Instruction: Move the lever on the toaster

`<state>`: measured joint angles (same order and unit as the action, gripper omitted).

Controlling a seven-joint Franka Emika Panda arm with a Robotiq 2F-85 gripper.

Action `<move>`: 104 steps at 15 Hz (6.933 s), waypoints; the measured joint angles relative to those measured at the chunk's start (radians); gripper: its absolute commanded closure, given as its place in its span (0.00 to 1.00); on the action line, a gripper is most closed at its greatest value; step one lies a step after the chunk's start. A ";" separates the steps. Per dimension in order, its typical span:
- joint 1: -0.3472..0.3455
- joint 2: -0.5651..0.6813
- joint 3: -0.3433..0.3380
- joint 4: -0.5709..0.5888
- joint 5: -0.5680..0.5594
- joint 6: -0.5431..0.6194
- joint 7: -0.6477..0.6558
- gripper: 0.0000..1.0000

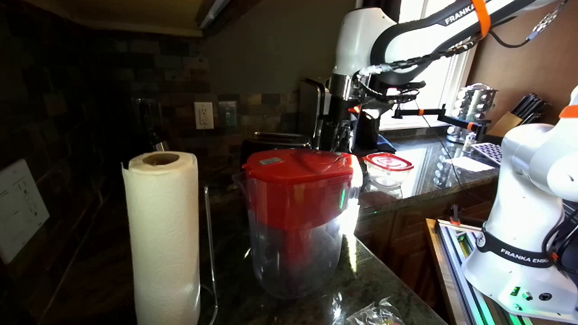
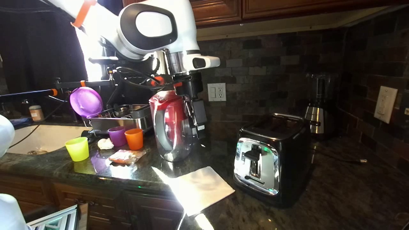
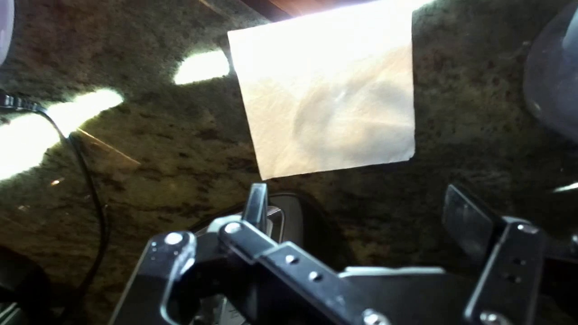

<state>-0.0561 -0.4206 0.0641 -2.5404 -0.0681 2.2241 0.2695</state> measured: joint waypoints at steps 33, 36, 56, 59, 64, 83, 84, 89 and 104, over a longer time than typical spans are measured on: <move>-0.018 0.074 -0.239 -0.207 0.504 0.665 0.109 0.00; 0.056 0.074 -0.318 -0.207 0.630 0.665 -0.038 0.00; 0.114 0.073 -0.501 -0.207 0.972 0.556 -0.389 0.00; 0.117 0.073 -0.508 -0.207 1.008 0.556 -0.396 0.00; 0.145 0.065 -0.513 -0.206 1.071 0.556 -0.414 0.00; 0.176 0.070 -0.531 -0.159 1.224 0.570 -0.464 0.04; 0.176 0.072 -0.533 -0.155 1.231 0.570 -0.469 0.07; 0.180 0.087 -0.533 -0.142 1.254 0.570 -0.486 0.41; 0.206 0.145 -0.533 -0.108 1.298 0.570 -0.513 0.39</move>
<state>0.1495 -0.2761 -0.4688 -2.6482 1.2297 2.7936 -0.2435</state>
